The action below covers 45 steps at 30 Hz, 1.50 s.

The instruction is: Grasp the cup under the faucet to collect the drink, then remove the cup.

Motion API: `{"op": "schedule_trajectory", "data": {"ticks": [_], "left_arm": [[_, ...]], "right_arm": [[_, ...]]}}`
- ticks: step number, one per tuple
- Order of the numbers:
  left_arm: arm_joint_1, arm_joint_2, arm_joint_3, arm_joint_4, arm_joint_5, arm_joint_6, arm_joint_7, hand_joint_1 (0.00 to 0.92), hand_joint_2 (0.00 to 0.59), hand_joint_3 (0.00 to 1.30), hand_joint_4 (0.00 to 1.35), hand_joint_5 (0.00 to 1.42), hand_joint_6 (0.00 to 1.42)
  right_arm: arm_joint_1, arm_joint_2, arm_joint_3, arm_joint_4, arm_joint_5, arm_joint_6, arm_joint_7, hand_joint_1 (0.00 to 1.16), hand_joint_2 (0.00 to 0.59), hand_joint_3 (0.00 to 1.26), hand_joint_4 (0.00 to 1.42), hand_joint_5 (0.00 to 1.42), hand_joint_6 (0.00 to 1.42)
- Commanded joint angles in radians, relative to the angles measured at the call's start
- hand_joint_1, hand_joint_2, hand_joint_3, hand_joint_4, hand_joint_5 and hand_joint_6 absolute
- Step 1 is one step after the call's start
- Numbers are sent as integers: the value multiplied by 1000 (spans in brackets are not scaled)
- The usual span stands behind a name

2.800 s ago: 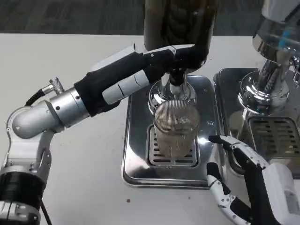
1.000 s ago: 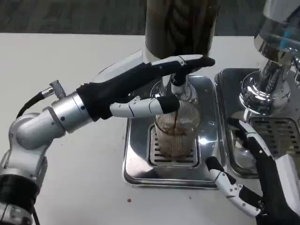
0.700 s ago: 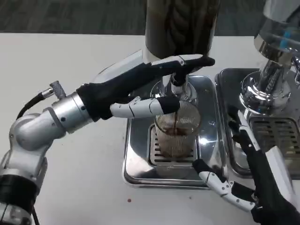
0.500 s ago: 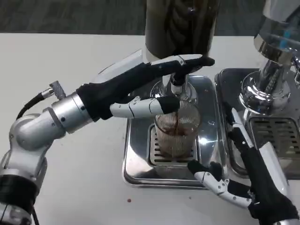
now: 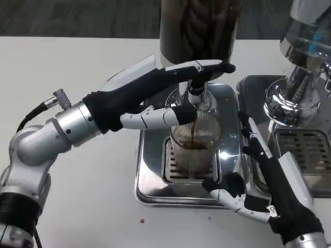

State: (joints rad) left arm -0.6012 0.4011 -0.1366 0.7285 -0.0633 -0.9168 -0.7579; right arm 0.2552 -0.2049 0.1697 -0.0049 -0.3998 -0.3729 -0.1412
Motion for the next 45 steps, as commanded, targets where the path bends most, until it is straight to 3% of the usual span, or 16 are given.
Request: {"op": "schedule_trajectory", "data": {"ticks": [1, 14, 35, 45], "left_arm": [[16, 13, -19, 16, 34, 0, -16, 0, 124, 188, 99, 90, 38], [17, 21, -17, 16, 30, 2, -17, 0, 124, 188, 101, 90, 39], [23, 28, -15, 10, 28, 8, -9, 0, 124, 200, 103, 90, 40], [25, 32, -13, 10, 29, 7, -6, 0, 124, 200, 110, 90, 40]], "right_arm": [[-19, 13, 1, 14, -15, 25, -4, 815, 206, 0, 0, 70, 188], [-85, 51, 6, 97, 6, 40, 2, 788, 205, 0, 0, 76, 195], [-213, 67, 16, 219, 56, 45, 51, 748, 217, 0, 0, 75, 196], [-256, 83, 18, 302, 87, 0, 56, 736, 223, 0, 0, 75, 196]]}}
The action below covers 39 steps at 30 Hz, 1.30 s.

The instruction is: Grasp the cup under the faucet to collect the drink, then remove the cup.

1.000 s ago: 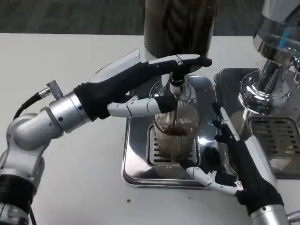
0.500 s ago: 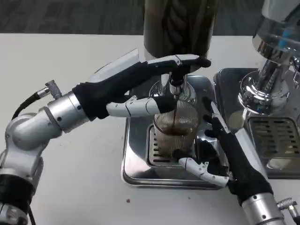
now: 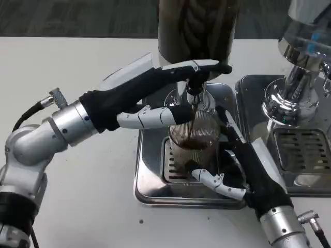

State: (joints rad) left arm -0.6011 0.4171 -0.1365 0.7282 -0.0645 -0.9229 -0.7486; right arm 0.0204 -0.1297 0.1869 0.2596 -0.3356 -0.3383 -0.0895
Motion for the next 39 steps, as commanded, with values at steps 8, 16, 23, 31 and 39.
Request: {"op": "schedule_trajectory", "data": {"ticks": [8, 16, 23, 31, 39], "left_arm": [[24, 20, -13, 9, 28, 14, -15, 0, 124, 201, 113, 90, 40], [29, 26, -12, 4, 28, 17, -11, 0, 126, 208, 114, 90, 40], [36, 26, -13, -4, 28, 19, -9, 0, 129, 210, 114, 90, 40], [46, 30, -13, -17, 31, 25, -4, 0, 130, 210, 117, 90, 40], [59, 40, -11, -34, 32, 29, 3, 0, 108, 205, 124, 93, 53]], "right_arm": [[-52, 26, 9, 110, 45, -88, 5, 726, 222, 0, 0, 75, 196], [-76, 27, 16, 138, 41, -89, 4, 706, 229, 0, 0, 75, 181], [-91, 26, 21, 147, 39, -80, 6, 700, 227, 0, 0, 75, 181], [-104, 31, 25, 152, 40, -70, 13, 683, 230, 0, 0, 75, 191], [-103, 40, 20, 152, 41, -65, 6, 680, 236, 73, 151, 164, 225]]}}
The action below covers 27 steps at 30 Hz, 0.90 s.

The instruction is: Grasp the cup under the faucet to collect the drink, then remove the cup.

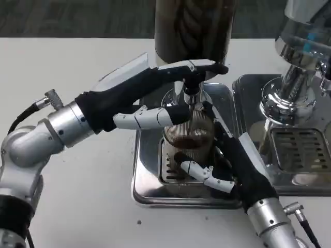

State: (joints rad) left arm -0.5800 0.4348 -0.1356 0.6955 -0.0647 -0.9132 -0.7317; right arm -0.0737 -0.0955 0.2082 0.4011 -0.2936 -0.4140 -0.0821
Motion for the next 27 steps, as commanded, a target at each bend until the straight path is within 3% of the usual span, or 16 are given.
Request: {"op": "schedule_trajectory", "data": {"ticks": [1, 8, 27], "left_arm": [[39, 23, -11, -3, 33, 19, -13, 0, 118, 195, 124, 93, 55], [47, 24, -3, -15, 17, 21, -10, 0, 139, 113, 105, 95, 71], [76, 15, 57, -58, -30, 46, 6, 0, 143, 88, 87, 120, 90]], "right_arm": [[-8, 6, -2, 10, -2, 11, -4, 680, 236, 89, 167, 177, 234], [-4, 15, -6, 9, -6, 16, -20, 680, 236, 159, 254, 250, 279], [-3, 32, -6, 10, -34, 25, -67, 680, 236, 248, 349, 339, 350]]}}
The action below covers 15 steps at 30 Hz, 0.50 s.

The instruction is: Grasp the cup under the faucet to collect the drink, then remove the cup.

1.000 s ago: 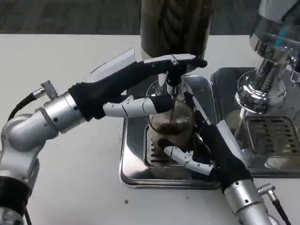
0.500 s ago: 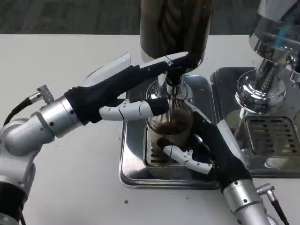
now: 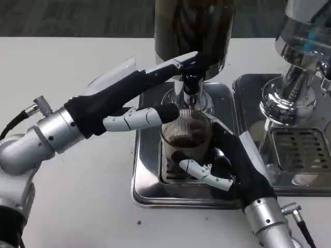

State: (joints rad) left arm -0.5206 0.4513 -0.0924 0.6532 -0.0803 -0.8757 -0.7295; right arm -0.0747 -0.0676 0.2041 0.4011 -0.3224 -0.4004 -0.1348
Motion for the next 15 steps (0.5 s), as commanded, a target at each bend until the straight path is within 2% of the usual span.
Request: {"op": "schedule_trajectory", "data": {"ticks": [1, 7, 15], "left_arm": [[20, -2, 21, -20, -22, 9, 7, 0, 143, 88, 88, 120, 92], [47, -6, 71, -31, -76, 26, 17, 0, 144, 111, 123, 153, 119], [77, -10, 144, -11, -131, 75, 27, 0, 145, 136, 169, 188, 150]], "right_arm": [[-2, 4, -1, 11, -7, 12, -18, 680, 239, 251, 355, 349, 355], [1, 10, 2, 10, -24, 11, -45, 697, 240, 288, 394, 397, 423], [5, 10, 5, 5, -44, 12, -65, 704, 239, 308, 404, 411, 446]]}}
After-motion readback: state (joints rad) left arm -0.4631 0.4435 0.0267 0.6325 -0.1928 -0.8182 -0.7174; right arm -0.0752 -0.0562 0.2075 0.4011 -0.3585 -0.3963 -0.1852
